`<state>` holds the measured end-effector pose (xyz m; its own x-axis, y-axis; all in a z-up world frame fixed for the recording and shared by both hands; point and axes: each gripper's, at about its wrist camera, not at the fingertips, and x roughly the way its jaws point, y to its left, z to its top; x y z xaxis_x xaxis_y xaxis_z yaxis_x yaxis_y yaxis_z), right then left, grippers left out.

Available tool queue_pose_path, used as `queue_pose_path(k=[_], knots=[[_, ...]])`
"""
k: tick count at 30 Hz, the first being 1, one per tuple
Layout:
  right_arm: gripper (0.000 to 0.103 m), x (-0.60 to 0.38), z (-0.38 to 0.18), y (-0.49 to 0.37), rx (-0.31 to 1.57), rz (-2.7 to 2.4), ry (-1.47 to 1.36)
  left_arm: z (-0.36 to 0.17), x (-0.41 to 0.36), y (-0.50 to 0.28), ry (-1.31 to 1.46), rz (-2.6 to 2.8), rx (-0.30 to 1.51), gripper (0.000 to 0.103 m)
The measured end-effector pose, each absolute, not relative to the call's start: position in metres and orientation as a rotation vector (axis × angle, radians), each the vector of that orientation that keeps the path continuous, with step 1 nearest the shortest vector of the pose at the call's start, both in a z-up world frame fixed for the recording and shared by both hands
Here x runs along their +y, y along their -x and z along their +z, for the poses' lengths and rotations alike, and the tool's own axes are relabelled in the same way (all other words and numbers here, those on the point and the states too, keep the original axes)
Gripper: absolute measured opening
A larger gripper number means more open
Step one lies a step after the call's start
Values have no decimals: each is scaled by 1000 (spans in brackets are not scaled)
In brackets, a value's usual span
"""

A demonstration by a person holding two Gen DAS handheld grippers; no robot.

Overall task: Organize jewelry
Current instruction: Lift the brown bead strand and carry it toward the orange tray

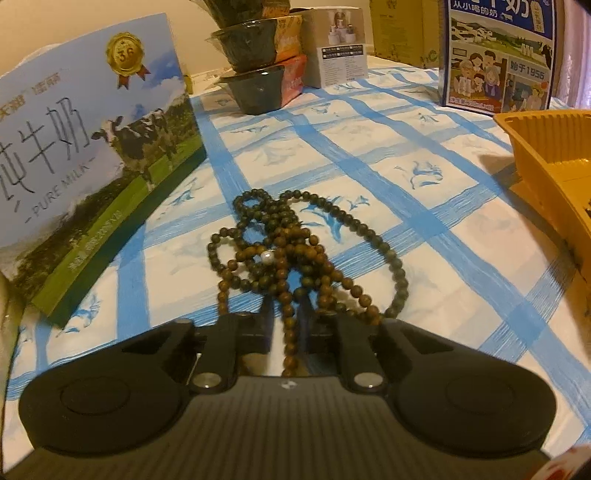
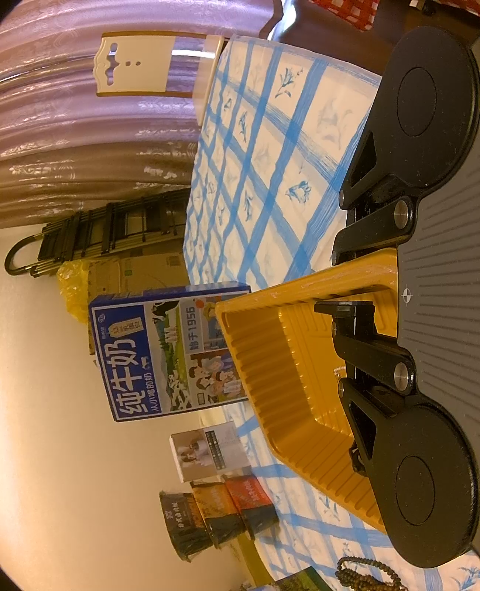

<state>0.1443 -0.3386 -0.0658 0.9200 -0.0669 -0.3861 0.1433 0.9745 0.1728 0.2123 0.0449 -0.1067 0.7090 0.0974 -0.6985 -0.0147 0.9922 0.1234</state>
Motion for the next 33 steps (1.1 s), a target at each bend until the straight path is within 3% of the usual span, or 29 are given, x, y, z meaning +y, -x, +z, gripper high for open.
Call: queue_pose_path(k=[9, 33], knots=[[7, -338, -66, -145, 388, -109, -200, -91, 51, -208, -87, 67, 763, 6], [7, -343, -67, -143, 387, -106, -196, 97, 44, -190, -50, -58, 434, 6]])
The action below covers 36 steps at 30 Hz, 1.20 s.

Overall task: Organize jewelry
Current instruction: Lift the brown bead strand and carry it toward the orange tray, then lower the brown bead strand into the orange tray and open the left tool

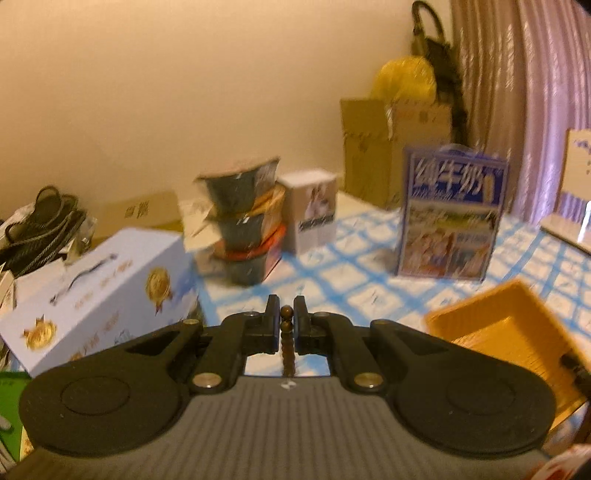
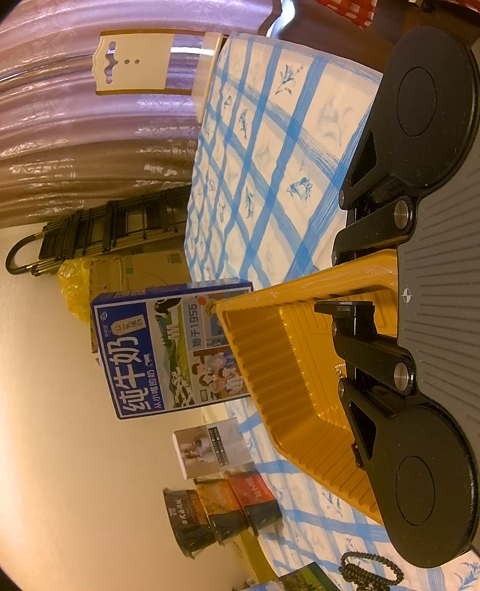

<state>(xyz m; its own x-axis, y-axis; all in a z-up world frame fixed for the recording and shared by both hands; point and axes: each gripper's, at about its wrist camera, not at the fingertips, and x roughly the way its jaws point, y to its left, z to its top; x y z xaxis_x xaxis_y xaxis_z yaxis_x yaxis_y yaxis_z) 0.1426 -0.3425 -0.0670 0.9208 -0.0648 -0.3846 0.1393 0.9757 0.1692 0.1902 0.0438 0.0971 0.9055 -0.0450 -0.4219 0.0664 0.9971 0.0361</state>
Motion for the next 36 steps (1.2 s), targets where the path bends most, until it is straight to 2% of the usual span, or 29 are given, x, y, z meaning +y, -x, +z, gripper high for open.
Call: queue_pose_path(k=[9, 23, 31, 36], knots=[[7, -343, -67, -142, 386, -105, -195, 136, 17, -171, -30, -157, 357, 6], [7, -347, -66, -143, 380, -98, -199, 141, -65, -175, 97, -414, 349, 6], [7, -328, -61, -147, 371, -97, -193, 123, -120, -192, 212, -544, 394, 6], [7, -328, -61, -146, 371, -93, -201, 87, -151, -207, 274, -586, 501, 6]])
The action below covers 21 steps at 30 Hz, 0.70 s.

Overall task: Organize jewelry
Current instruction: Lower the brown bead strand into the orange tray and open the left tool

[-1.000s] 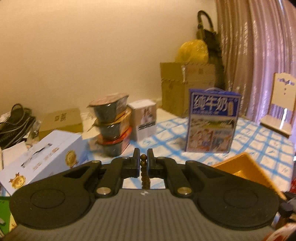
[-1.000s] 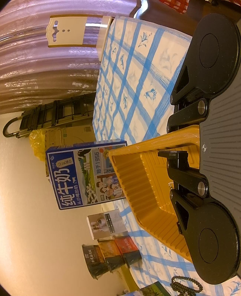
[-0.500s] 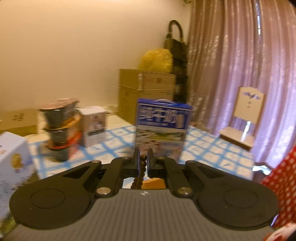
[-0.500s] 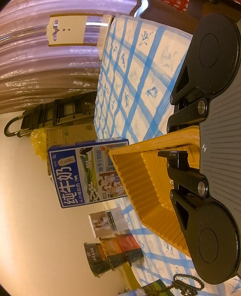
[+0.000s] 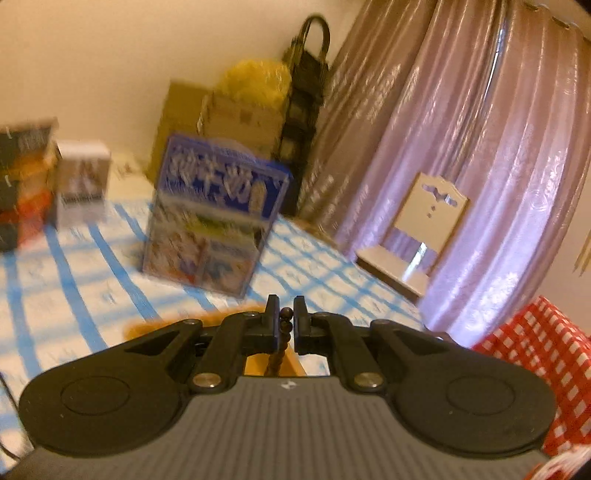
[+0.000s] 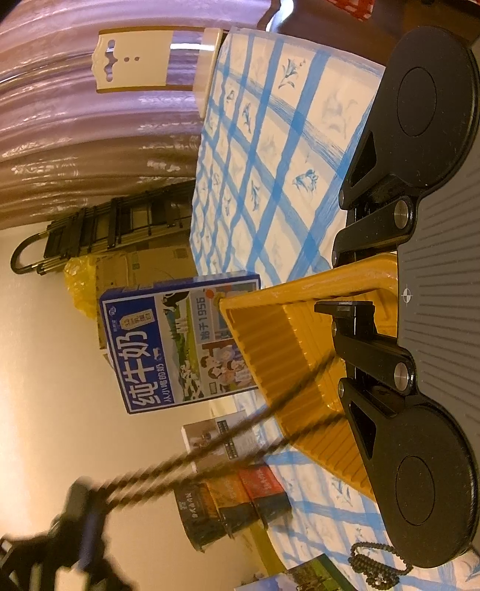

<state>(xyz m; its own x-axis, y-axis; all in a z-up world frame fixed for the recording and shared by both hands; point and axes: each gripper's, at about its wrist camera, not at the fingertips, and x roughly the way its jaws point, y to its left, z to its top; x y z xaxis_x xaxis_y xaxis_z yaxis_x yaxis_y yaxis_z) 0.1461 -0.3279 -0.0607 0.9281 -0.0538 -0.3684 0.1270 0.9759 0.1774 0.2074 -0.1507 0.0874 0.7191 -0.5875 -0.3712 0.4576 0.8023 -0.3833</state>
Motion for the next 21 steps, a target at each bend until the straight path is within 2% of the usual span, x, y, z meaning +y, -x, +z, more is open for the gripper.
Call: queue_pose_path(k=[10, 17, 18, 20, 21], knots=[[7, -330, -61, -147, 374, -94, -212, -15, -170, -235, 349, -483, 751, 6], [7, -331, -62, -146, 376, -98, -209, -50, -168, -229, 415, -452, 836, 8], [7, -331, -62, -146, 376, -99, -207, -52, -166, -227, 412, -449, 835, 10], [7, -331, -62, -146, 377, -99, -205, -54, -164, -222, 404, -437, 834, 23], [7, -331, -62, -146, 378, -100, -205, -53, -162, -218, 401, -430, 827, 25]])
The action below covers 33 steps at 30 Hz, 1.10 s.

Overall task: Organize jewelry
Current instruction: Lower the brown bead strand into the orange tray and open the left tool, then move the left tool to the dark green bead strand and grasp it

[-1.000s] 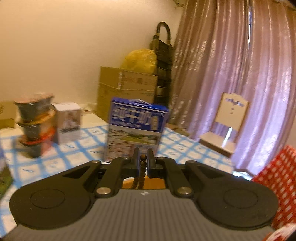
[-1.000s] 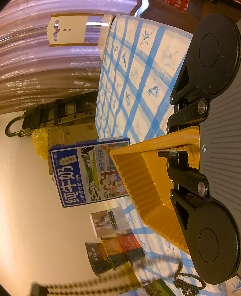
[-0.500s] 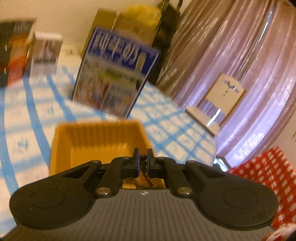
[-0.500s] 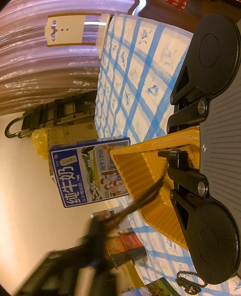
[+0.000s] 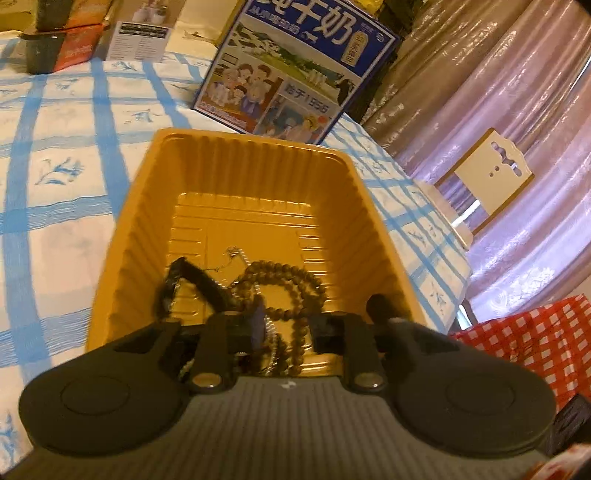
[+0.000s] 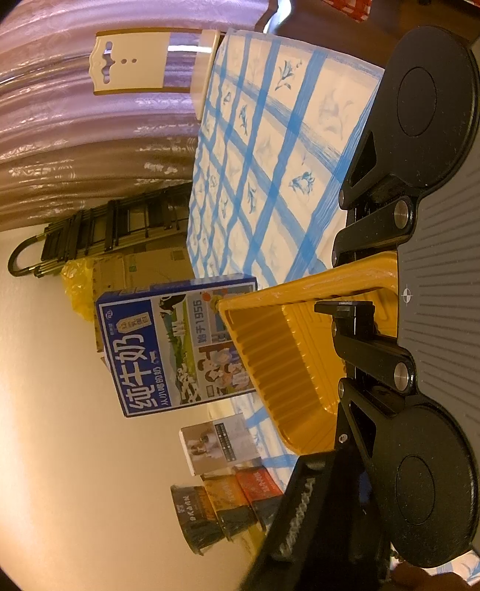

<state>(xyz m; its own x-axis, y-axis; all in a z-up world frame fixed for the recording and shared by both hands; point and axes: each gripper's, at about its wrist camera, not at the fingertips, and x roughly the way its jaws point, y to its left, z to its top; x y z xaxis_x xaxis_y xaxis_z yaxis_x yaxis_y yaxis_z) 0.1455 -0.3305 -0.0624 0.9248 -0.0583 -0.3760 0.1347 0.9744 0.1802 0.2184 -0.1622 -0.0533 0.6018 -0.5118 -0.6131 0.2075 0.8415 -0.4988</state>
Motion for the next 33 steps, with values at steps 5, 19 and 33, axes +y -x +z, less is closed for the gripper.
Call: queue_pose_path(k=[5, 19, 33], knots=[[7, -331, -64, -145, 383, -105, -202, -46, -142, -199, 369, -357, 762, 35], [7, -331, -63, -145, 399, -112, -207, -54, -59, -150, 213, -93, 726, 36], [7, -314, -50, -160, 392, -151, -178, -57, -6, -139, 183, 39, 712, 36]])
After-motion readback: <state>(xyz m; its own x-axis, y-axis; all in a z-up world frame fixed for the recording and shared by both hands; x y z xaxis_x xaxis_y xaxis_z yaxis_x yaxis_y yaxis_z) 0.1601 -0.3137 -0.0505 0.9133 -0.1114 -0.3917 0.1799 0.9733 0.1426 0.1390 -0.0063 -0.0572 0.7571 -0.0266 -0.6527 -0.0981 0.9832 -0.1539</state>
